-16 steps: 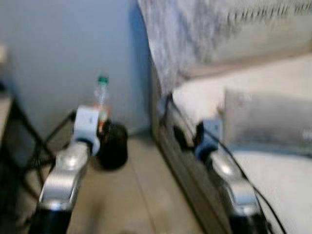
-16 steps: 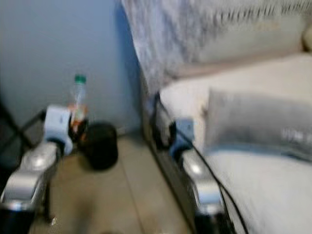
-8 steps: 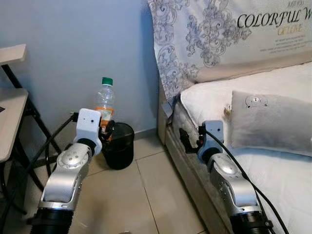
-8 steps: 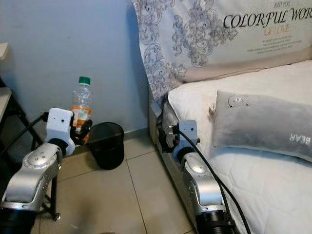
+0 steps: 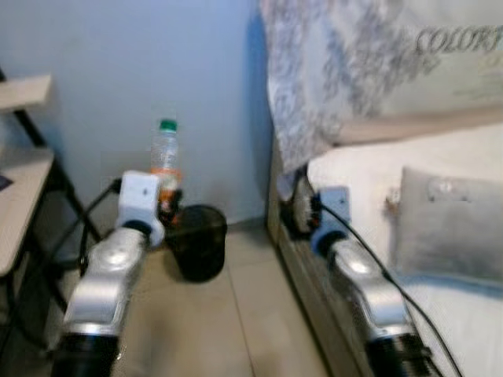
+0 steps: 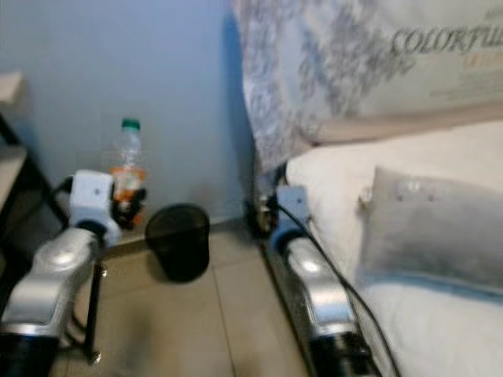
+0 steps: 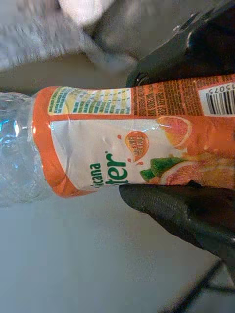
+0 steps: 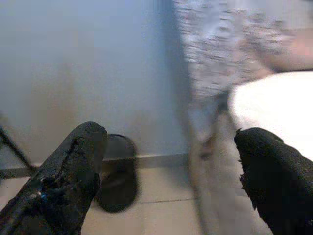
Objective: Clean up the room
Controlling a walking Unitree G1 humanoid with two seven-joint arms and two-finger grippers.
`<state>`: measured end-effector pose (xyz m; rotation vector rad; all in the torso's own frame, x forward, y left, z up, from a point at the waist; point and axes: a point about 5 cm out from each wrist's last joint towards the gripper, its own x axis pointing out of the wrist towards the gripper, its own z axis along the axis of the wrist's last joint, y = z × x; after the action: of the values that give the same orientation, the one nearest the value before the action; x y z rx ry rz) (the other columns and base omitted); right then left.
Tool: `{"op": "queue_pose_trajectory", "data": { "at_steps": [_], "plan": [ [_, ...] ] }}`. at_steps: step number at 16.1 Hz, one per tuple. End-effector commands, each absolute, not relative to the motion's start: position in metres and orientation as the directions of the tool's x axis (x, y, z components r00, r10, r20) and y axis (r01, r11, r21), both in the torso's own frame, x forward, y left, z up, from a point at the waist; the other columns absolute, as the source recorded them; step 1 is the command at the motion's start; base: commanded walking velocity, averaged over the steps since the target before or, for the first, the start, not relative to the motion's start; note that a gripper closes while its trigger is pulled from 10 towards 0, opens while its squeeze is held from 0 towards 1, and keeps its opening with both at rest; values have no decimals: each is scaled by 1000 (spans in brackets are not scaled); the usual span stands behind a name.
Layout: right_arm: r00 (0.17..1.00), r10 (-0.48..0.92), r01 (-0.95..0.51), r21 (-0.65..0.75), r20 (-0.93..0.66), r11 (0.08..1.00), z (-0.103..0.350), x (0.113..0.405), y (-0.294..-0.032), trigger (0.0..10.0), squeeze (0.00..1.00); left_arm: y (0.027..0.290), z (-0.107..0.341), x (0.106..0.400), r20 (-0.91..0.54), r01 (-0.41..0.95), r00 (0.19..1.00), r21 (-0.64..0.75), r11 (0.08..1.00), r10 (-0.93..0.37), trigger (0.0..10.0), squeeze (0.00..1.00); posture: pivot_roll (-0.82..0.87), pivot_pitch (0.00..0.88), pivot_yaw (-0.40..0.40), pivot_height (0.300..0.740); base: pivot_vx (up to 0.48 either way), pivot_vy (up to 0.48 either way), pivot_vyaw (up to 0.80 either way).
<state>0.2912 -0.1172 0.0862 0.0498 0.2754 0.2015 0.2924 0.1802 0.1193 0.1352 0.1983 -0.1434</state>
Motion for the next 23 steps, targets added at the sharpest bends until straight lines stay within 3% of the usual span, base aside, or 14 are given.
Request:
{"op": "queue_pose_trajectory", "data": {
  "at_steps": [1,16,23],
  "plan": [
    [950,178,-170,52,-258,984,89,293,-117,10000,0,187,122,292,-197,136,974,139,981,-108,10000,0,15,0,12,740,364,0,0],
    [951,190,-195,3,-246,981,92,299,-115,10000,0,187,123,297,-201,142,973,145,979,-111,10000,0,11,0,13,740,361,0,0],
    [941,212,-216,12,-265,976,88,297,-116,10000,0,186,122,297,-209,157,970,158,975,-122,10000,0,11,0,14,740,358,0,501]
  ]
}}
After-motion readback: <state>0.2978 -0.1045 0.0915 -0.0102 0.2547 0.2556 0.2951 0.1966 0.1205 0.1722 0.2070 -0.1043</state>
